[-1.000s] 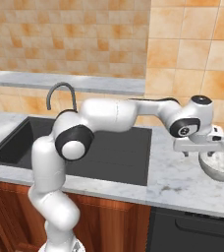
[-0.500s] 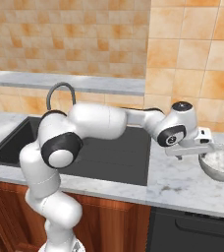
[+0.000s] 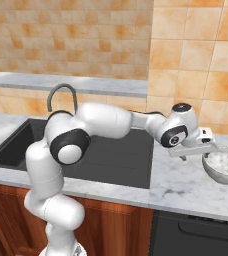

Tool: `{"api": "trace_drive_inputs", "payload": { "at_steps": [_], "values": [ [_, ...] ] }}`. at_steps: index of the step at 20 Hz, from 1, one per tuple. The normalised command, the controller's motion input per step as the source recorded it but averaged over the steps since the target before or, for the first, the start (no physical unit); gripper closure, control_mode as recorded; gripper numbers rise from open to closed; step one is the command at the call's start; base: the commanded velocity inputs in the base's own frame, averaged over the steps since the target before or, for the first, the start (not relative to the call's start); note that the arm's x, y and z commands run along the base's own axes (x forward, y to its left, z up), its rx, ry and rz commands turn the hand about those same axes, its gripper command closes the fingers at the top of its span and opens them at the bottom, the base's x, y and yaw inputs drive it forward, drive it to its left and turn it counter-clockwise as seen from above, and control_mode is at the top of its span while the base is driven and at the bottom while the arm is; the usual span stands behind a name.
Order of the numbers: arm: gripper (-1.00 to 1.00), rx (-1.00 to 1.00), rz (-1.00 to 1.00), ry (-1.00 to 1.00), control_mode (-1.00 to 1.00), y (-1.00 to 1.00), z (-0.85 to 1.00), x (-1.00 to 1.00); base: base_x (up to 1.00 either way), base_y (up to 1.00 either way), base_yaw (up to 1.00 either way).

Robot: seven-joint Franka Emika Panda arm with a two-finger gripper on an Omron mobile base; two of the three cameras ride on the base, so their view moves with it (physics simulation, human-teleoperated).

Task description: Pick the mug and place it in the sink. Pick the bowl and place it in the open cabinet and then close the cabinet.

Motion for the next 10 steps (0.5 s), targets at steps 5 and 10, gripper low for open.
{"api": "trace_drive_inputs", "payload": {
  "at_steps": [5, 10],
  "values": [
    [-1.00, 0.00, 0.02, 0.01, -1.00, -0.24, 0.00, 0.19, 0.00, 0.00, 0.00],
    [-1.00, 0.02, 0.02, 0.04, -1.00, -0.29, -0.04, 0.11, 0.00, 0.00, 0.00]
  ]
}}
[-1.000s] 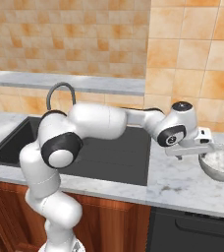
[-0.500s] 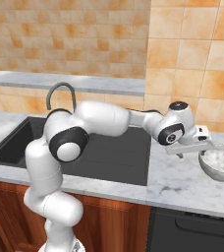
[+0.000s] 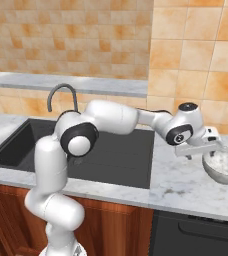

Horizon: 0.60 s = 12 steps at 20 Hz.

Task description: Pick the mug and place it in the sink. Pick the bowl and place it in the open cabinet and then close the cabinet.

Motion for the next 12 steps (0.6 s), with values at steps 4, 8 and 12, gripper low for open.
{"api": "trace_drive_inputs", "payload": {
  "at_steps": [4, 8, 12],
  "values": [
    [-1.00, 0.10, 0.00, 0.04, -1.00, -0.18, -0.26, 0.00, 0.00, 0.00, 0.00],
    [-1.00, 0.12, 0.00, 0.01, -1.00, -0.24, -0.23, 0.01, 0.00, 0.00, 0.00],
    [-1.00, 0.08, 0.01, 0.00, -1.00, -0.30, -0.11, 0.04, 0.00, 0.00, 0.00]
  ]
}}
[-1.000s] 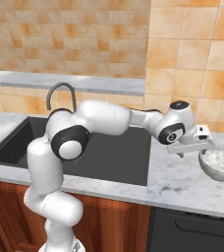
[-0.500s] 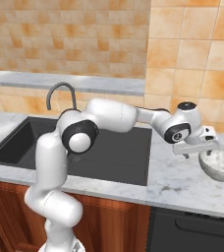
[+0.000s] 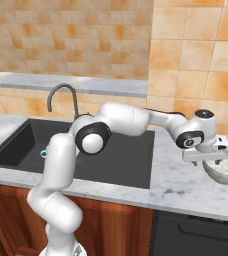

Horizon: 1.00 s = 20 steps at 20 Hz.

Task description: Pick the mug and place it in the sink. Pick the bowl and place it in the open cabinet and then close the cabinet.

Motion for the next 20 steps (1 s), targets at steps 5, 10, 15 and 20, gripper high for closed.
{"api": "trace_drive_inputs", "payload": {
  "at_steps": [5, 10, 15, 20],
  "values": [
    [-1.00, 0.09, 0.00, 0.01, -1.00, -0.06, -0.35, 0.05, 0.00, 0.00, 0.00],
    [-1.00, 0.03, 0.01, 0.00, -1.00, 0.06, -0.42, 0.18, 0.00, 0.00, 0.00],
    [-1.00, 0.00, 0.08, 0.00, -1.00, 0.00, -0.03, 0.34, 0.00, 0.00, 0.00],
    [-1.00, 0.00, 0.10, 0.00, -1.00, 0.00, -0.08, 0.23, 0.00, 0.00, 0.00]
  ]
}}
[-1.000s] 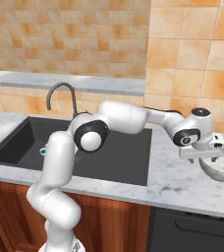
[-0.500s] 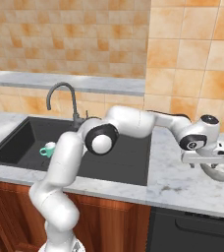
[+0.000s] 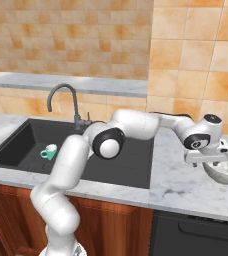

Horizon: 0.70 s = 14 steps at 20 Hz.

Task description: Pick the mug and place it in the sink. Pick the bowl and place it in the open cabinet and then close the cabinet.

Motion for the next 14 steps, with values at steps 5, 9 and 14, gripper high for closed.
{"api": "trace_drive_inputs", "payload": {
  "at_steps": [5, 9, 14],
  "values": [
    [1.00, 0.00, 0.09, 0.01, -1.00, 0.01, -0.30, 0.27, 0.00, 0.00, 0.00],
    [1.00, 0.00, 0.07, 0.02, -1.00, 0.01, -0.11, 0.10, 0.00, 0.00, 0.00],
    [1.00, -0.01, 0.01, -0.02, -1.00, 0.06, 0.00, -0.30, 0.00, 0.00, 0.00]
  ]
}}
